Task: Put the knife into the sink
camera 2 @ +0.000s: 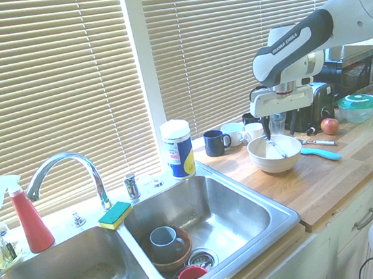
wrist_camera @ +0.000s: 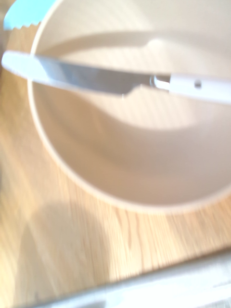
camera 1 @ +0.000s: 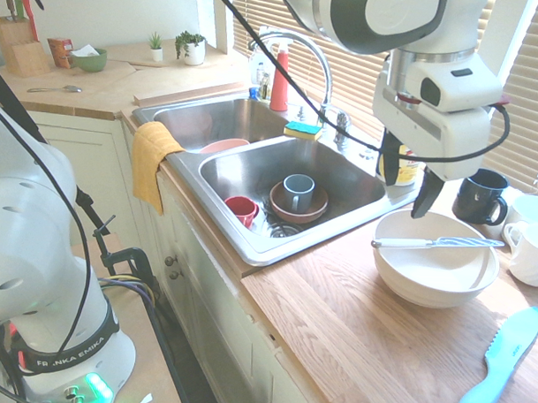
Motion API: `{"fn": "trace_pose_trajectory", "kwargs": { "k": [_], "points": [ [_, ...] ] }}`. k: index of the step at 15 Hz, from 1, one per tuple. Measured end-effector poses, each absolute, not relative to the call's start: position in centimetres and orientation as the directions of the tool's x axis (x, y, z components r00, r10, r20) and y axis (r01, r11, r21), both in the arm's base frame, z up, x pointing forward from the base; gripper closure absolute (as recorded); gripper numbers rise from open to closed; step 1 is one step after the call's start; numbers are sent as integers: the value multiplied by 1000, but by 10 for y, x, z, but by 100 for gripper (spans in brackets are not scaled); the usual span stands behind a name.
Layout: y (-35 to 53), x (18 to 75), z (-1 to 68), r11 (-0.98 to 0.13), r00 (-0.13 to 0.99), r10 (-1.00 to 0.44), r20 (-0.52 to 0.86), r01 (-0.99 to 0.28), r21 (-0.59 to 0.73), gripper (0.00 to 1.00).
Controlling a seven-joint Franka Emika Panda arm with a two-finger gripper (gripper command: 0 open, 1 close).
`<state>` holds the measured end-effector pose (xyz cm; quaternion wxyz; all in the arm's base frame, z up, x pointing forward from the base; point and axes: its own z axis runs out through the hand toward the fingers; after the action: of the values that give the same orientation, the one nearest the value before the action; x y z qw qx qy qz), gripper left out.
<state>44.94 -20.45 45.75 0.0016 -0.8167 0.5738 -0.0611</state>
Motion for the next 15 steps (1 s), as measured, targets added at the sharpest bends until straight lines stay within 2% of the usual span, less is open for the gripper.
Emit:
{"fn": "trace_pose_trajectory", "kwargs": {
  "k": [6,7,15],
  "points": [
    [-215,450,412,-327,320,-942,100,-942,-68,0],
    [-213,453,405,-333,325,-940,101,-941,-68,100],
    [-200,462,388,-361,348,-929,127,-927,-100,100]
  ]
}}
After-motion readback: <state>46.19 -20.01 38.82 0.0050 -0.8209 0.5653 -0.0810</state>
